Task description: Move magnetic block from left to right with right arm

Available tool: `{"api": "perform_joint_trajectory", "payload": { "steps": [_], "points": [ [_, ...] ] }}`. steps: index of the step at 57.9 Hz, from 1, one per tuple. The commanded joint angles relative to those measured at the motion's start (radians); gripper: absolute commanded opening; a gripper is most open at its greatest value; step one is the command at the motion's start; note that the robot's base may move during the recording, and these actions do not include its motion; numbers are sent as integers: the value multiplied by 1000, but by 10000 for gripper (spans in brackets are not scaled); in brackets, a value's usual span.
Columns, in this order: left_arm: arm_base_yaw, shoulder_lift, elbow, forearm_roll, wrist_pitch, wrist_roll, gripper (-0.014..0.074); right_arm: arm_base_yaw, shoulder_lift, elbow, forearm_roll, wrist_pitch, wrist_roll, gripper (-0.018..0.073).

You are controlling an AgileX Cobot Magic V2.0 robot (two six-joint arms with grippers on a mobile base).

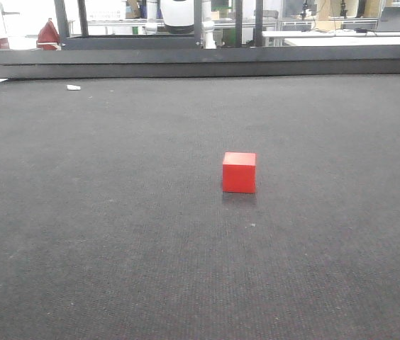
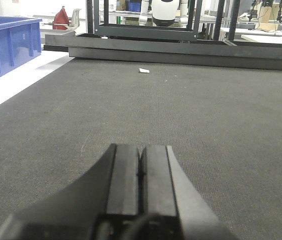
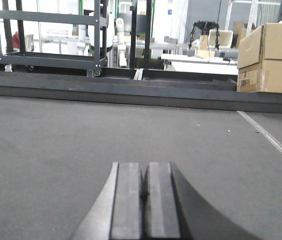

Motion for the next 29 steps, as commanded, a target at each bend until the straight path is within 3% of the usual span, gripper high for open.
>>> {"api": "perform_joint_trajectory", "payload": {
  "steps": [1, 15, 24, 29],
  "points": [
    [-2, -13, 8, -5, -81, -6, -126, 10, 112, -110, 9, -33, -6, 166],
    [-2, -13, 8, -5, -81, -6, -126, 61, 446, -299, 10, 60, -5, 582],
    [-2, -13, 8, -5, -81, -6, -126, 146, 662, -443, 8, 163, 2, 624],
    [-2, -13, 8, -5, -81, -6, -126, 232, 770, -537, -23, 242, 76, 624]
  ]
}}
